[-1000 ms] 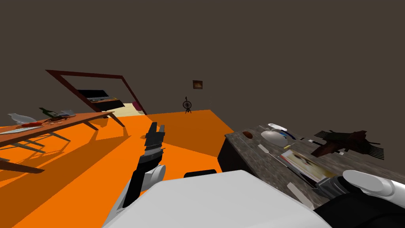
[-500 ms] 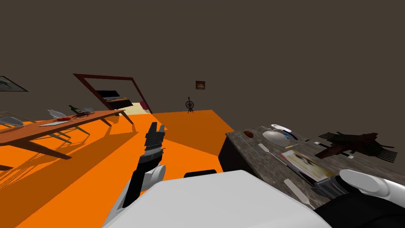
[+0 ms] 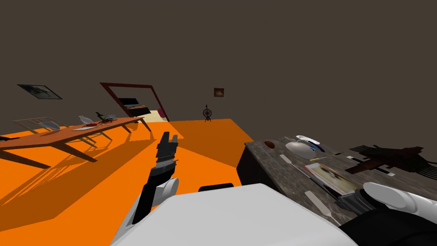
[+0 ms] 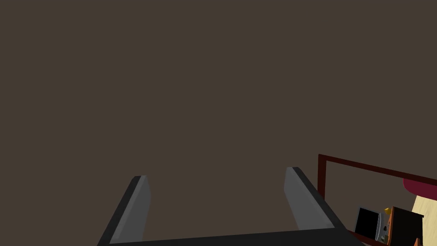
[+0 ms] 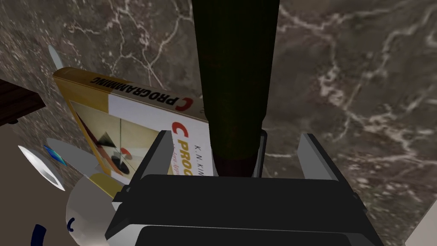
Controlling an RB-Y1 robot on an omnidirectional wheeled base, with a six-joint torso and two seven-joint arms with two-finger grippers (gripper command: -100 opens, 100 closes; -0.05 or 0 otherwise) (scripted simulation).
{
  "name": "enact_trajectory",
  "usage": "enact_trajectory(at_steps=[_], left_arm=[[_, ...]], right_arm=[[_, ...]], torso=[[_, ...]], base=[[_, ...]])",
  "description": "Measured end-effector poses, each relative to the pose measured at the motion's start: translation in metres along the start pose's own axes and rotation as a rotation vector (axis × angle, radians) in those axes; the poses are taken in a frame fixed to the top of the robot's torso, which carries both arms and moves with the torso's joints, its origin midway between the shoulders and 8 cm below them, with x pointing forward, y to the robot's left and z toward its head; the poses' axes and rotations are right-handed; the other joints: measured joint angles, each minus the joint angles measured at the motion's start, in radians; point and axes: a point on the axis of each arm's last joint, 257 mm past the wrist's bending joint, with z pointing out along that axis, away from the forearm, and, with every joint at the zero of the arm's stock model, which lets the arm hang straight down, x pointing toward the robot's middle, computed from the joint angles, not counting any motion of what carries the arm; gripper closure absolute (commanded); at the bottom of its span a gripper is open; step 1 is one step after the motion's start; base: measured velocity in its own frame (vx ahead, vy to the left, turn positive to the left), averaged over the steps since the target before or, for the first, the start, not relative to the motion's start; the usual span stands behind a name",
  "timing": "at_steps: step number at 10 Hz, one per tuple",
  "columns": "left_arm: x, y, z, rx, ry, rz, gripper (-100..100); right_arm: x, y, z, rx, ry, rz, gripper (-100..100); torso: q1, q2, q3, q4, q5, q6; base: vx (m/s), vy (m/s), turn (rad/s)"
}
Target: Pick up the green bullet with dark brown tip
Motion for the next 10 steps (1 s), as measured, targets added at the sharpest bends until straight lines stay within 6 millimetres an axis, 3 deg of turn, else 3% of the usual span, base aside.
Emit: enact_trajectory(at_steps=[1,5,6,7,10], left_arm=[[0.0,0.0,0.0,0.0,0.0,0.0,0],[0.0,0.0,0.0,0.0,0.0,0.0,0],[0.0,0.0,0.0,0.0,0.0,0.0,0],[0.0,0.0,0.0,0.0,0.0,0.0,0],[0.0,0.0,0.0,0.0,0.0,0.0,0]], right_arm=[[0.0001,0.0,0.0,0.0,0.0,0.005,100],[0.0001,-0.0002,-0.0001,0.0,0.0,0.004,100],[0.0001,-0.0002,0.0,0.0,0.0,0.004,0],[0.0001,-0.0002,-0.0001,0.0,0.0,0.004,100],[0.003,0.0014,-0.0007,-0.014,-0.006,-0.011,100]], torso=[[0.0,-0.002,-0.001,0.0,0.0,0.0],[-0.001,-0.003,-0.002,-0.001,-0.001,0.0],[-0.001,-0.003,-0.002,-0.001,0.0,0.0],[-0.001,-0.003,-0.002,-0.001,0.0,0.0],[-0.002,-0.01,-0.006,-0.002,0.0,-0.002]], base=[[0.0,0.0,0.0],[0.0,0.0,0.0],[0.0,0.0,0.0],[0.175,0.015,-0.336],[0.133,-0.02,-0.145]])
